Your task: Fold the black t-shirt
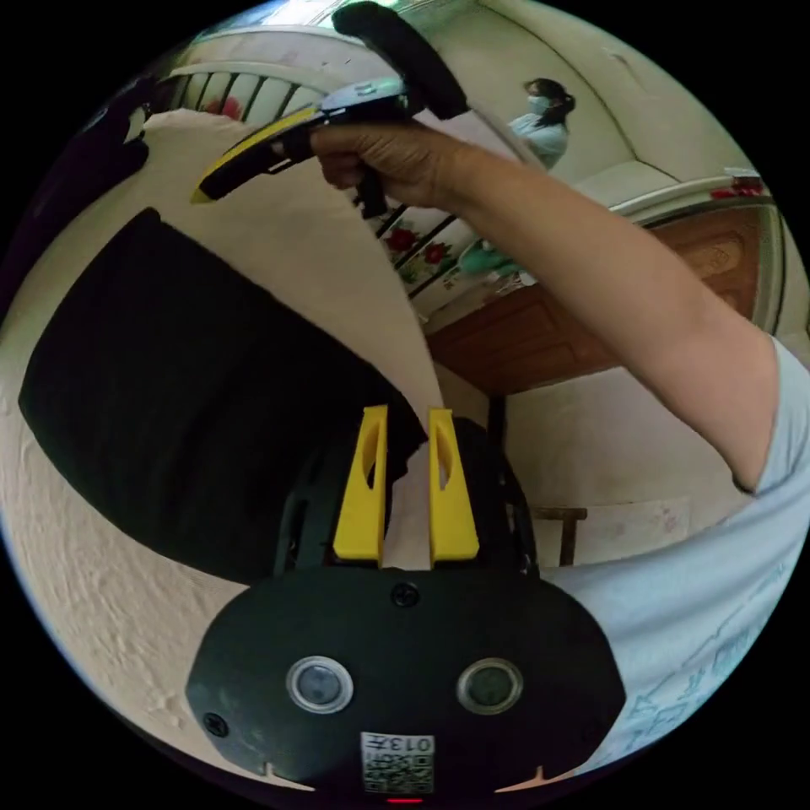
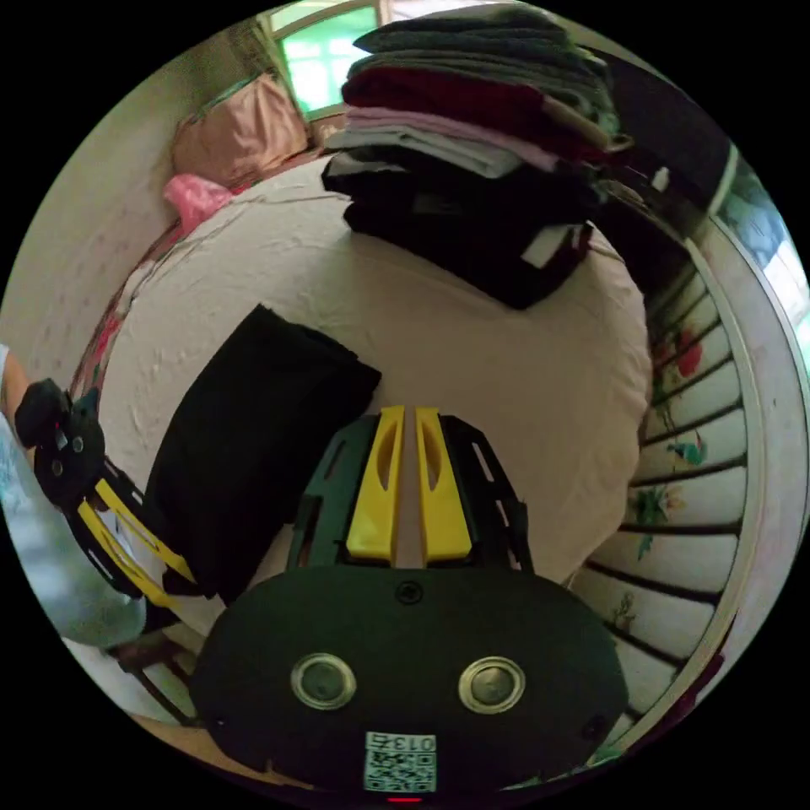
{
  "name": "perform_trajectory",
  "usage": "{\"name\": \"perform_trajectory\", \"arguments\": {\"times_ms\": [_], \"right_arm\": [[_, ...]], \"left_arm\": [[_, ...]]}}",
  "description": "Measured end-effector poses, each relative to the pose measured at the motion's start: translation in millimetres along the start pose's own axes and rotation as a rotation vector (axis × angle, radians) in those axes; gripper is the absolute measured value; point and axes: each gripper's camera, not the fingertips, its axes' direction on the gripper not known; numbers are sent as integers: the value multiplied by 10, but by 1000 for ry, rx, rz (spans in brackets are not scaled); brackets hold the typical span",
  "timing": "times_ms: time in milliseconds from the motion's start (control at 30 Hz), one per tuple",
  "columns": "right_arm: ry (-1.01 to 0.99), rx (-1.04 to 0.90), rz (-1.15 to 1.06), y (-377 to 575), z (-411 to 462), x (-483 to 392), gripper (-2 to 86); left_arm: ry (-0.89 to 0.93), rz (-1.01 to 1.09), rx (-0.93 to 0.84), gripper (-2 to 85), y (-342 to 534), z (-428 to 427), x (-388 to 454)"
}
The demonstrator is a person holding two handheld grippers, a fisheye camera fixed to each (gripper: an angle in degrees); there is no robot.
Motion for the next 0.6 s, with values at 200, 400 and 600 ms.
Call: {"name": "perform_trajectory", "arguments": {"times_ms": [200, 400, 600], "right_arm": [[-2, 101, 11, 558, -456, -330, 22], [-104, 89, 150, 593, -55, -254, 77], [-171, -17, 157, 423, 224, -45, 39]], "left_arm": [[-276, 65, 174, 74, 439, -522, 88], [-295, -39, 93, 79, 432, -398, -318], [-321, -40, 115, 81, 321, -306, -215]]}}
